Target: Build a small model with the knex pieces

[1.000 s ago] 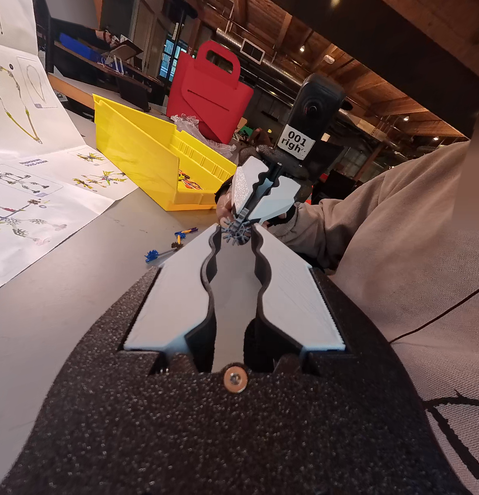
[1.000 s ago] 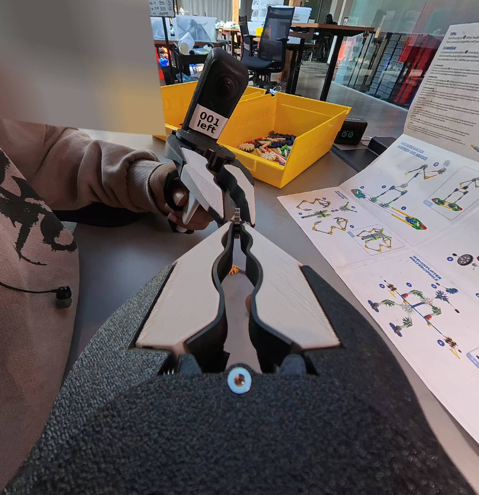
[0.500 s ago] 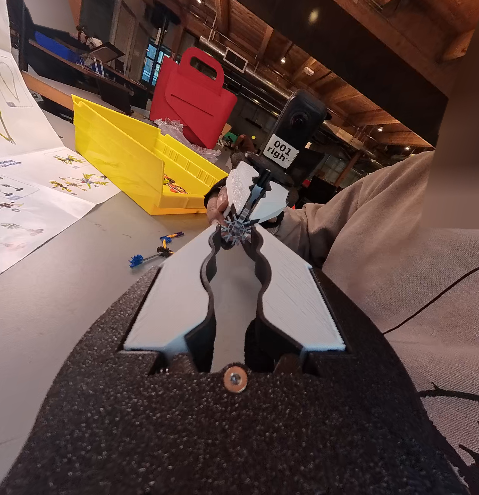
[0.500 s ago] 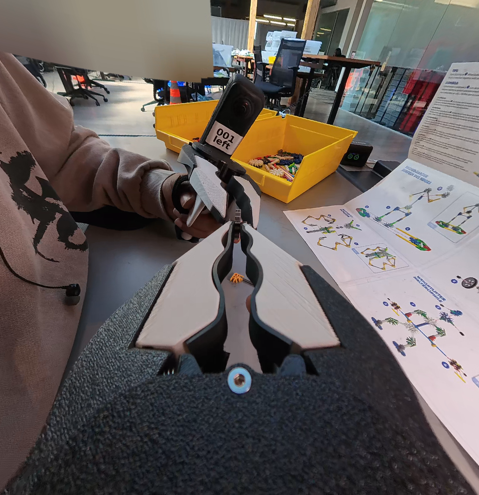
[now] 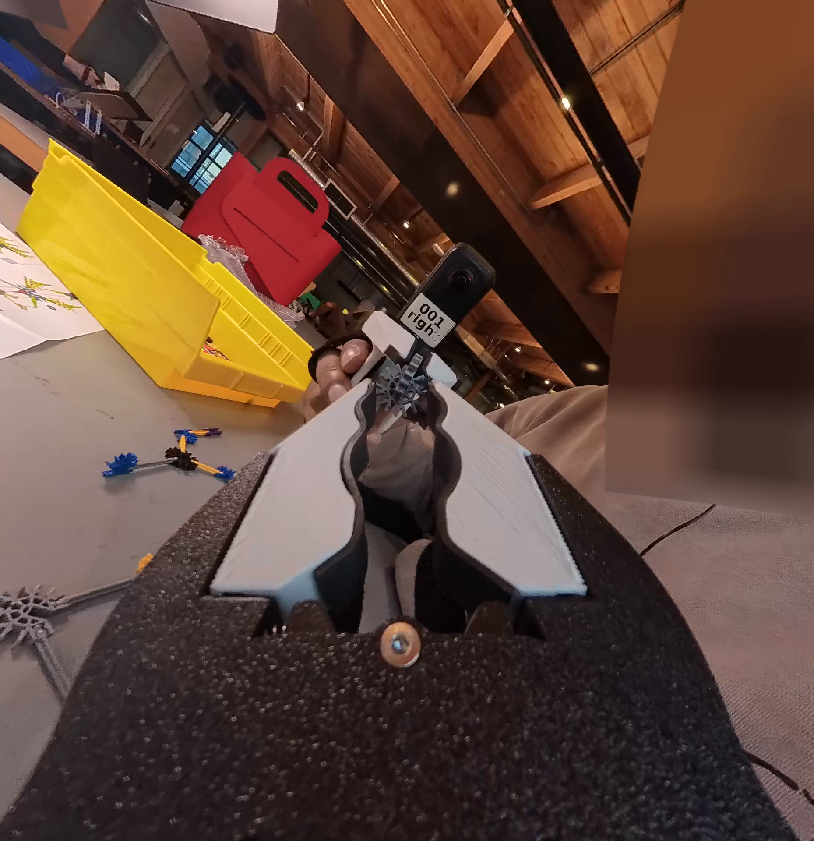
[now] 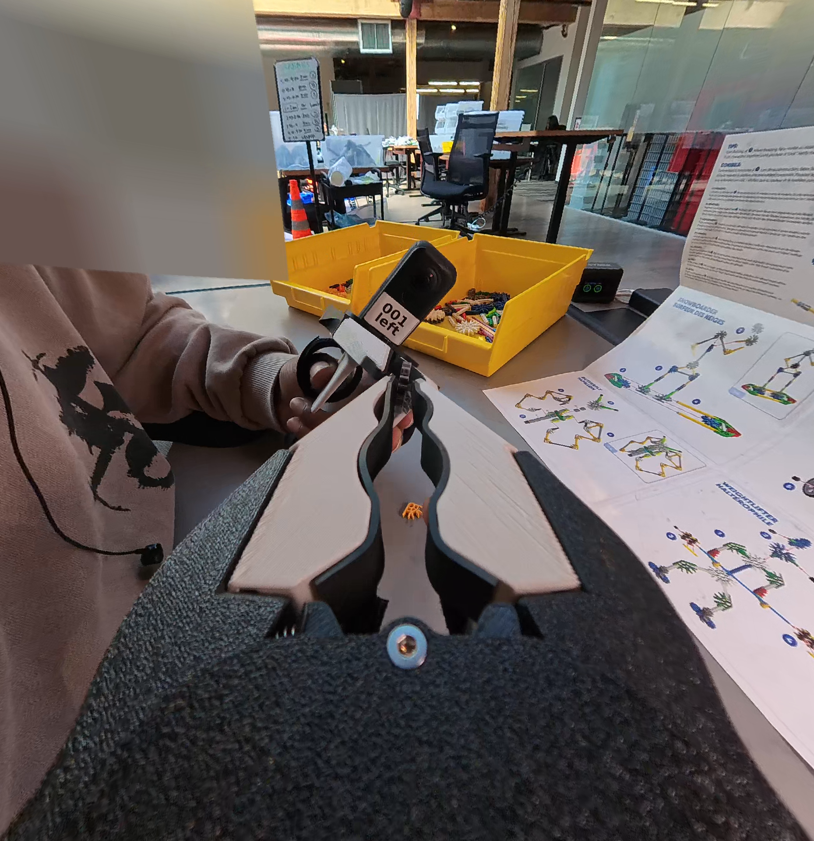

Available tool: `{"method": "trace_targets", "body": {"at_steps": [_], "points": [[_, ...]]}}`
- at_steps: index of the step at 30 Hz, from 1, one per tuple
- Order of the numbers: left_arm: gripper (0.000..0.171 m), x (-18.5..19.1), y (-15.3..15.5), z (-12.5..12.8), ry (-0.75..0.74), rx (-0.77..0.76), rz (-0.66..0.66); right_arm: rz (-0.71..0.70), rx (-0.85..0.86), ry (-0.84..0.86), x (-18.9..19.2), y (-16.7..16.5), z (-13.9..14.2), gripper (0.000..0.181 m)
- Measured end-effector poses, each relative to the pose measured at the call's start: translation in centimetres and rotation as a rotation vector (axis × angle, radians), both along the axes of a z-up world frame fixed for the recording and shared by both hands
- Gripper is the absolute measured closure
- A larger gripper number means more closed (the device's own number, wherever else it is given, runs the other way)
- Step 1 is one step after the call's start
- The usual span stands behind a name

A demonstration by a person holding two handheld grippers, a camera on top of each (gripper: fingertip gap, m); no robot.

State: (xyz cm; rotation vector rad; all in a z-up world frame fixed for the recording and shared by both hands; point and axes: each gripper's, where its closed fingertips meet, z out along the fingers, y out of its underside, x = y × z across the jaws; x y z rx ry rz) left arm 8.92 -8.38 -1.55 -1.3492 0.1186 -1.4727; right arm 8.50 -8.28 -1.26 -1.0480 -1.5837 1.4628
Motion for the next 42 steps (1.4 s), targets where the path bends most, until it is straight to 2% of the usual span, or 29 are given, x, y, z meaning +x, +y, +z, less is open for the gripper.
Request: {"method": "trace_targets", "body": {"at_steps": [12,16,20,24,27,28,32,39,42], "points": [[0.151,-0.4,0.1,0.2,-0.099,-0.036,-0.025,-0.014,0.043,0.008,-0.2,0.1,0.1,0.167],[0.151,-0.9,0.3,0.3,-0.117,-0.045,-0.018,-0.006,0.122,0.013,0.1,0.1,-0.2,0.158],[0.15,-1.0,0.4,0.1,-0.124,-0.053,-0.019,-0.07,0.236,-0.014,-0.4,0.6,-1.5,0.15],[0.151,-0.9,0.6,-0.1,-0.125,-0.061,-0.005,-0.124,0.166,-0.032,-1.5,0.2,-1.8,0.142],[0.15,-1.0,0.7,-0.2,-0.128,-0.069,0.0,-0.187,0.192,-0.031,-2.1,0.5,-2.1,0.145],[0.15,-1.0,0.8,-0.2,-0.128,-0.071,0.001,-0.201,0.211,-0.021,-2.2,0.6,-2.1,0.15],[0.15,-1.1,0.9,-0.2,-0.146,-0.087,-0.002,-0.211,0.282,-0.009,-2.2,0.5,-2.1,0.16],[0.148,-0.8,0.9,-0.8,-0.113,-0.112,-0.012,-0.157,0.259,-0.08,-1.9,0.5,-2.7,0.16],[0.142,-0.6,0.9,-1.1,-0.065,-0.114,-0.006,-0.128,0.23,-0.112,-1.7,0.5,-2.9,0.16]]}}
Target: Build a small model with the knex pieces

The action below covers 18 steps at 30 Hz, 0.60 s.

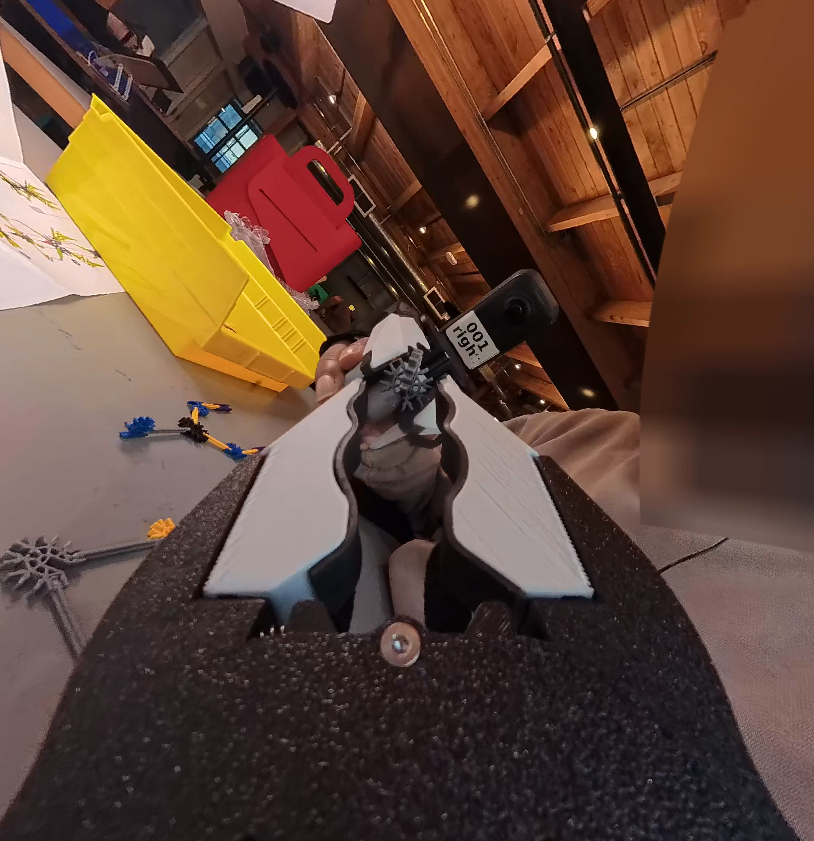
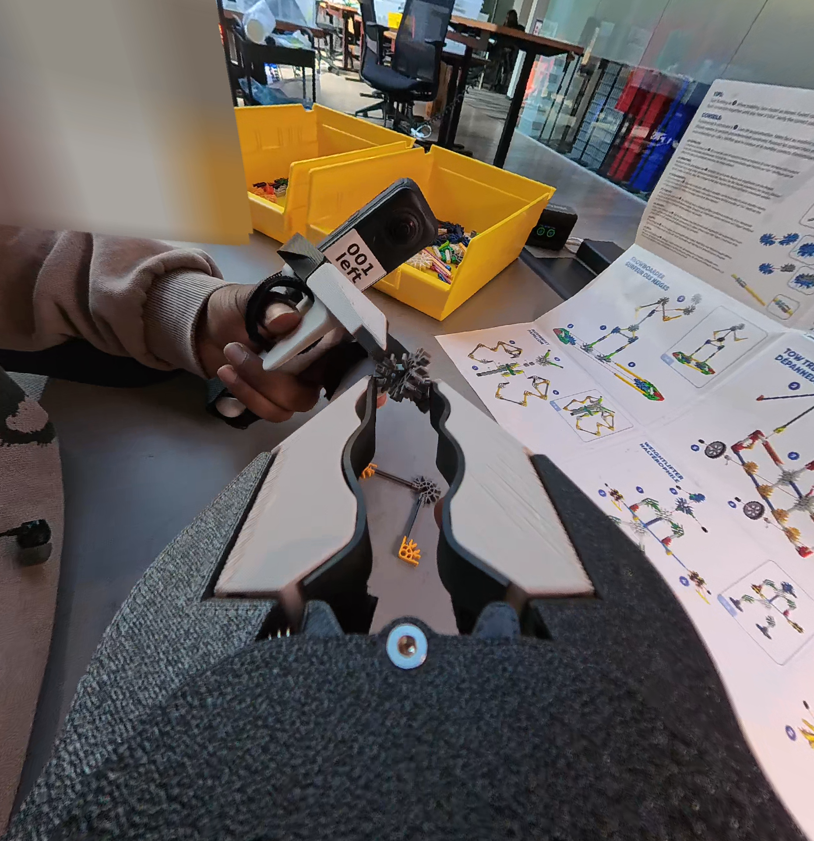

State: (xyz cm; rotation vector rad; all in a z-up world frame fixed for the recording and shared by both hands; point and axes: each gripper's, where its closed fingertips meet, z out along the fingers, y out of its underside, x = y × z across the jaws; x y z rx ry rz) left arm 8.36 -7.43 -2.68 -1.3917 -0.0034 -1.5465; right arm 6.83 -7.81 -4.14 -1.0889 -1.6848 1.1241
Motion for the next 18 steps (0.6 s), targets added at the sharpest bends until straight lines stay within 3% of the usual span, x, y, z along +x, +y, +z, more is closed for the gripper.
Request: {"method": "trace_targets", "body": {"at_steps": [9,14,18], "points": [[0.151,1.1,-0.2,-0.9,0.047,-0.041,-0.055,0.015,0.039,-0.047,0.1,-0.2,-1.0,0.16],[0.152,0.7,-0.1,-0.7,-0.016,-0.064,-0.062,0.003,0.06,-0.018,-0.2,0.0,-0.8,0.16],[0.151,-0.2,0.2,-0.2,-0.113,-0.082,-0.045,-0.057,0.167,0.083,-0.4,0.9,0.1,0.147]]}}
